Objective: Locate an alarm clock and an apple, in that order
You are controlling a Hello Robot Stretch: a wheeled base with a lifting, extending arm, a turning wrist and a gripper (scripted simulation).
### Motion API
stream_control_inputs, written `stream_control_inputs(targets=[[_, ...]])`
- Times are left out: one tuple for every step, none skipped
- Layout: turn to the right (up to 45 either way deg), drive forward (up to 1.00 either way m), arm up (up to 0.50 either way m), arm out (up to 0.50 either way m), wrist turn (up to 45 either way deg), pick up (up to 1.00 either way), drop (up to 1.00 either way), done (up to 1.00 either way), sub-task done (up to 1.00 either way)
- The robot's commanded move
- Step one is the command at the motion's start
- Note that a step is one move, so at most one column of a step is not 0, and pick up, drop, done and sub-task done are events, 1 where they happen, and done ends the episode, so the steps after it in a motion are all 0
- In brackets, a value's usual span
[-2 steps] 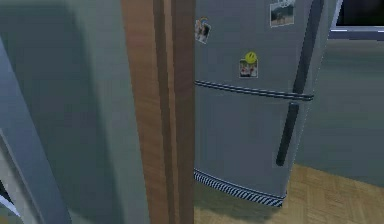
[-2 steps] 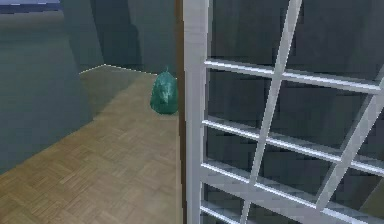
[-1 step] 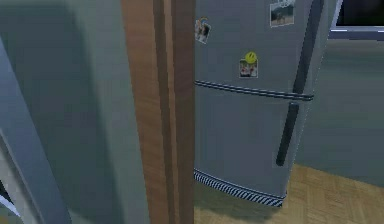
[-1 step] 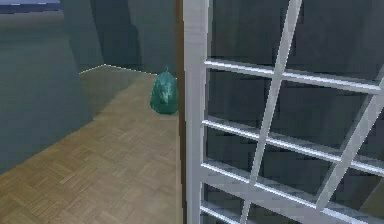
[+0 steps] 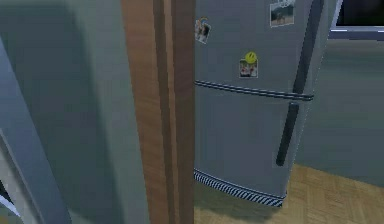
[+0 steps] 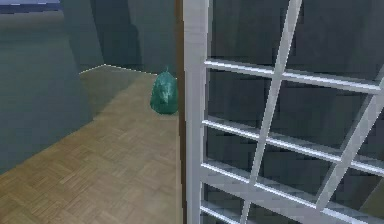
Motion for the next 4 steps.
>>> stream_control_inputs(targets=[[45.0,0.00,0.00,0.00,0.0,0.00,0.00,0.00,0.00],[24.0,0.00,0.00,0.00,0.0,0.00,0.00,0.00,0.00],[0.0,0.40,0.00,0.00,0.0,0.00,0.00,0.00,0.00],[-30.0,0.00,0.00,0.00,0.0,0.00,0.00,0.00,0.00]])
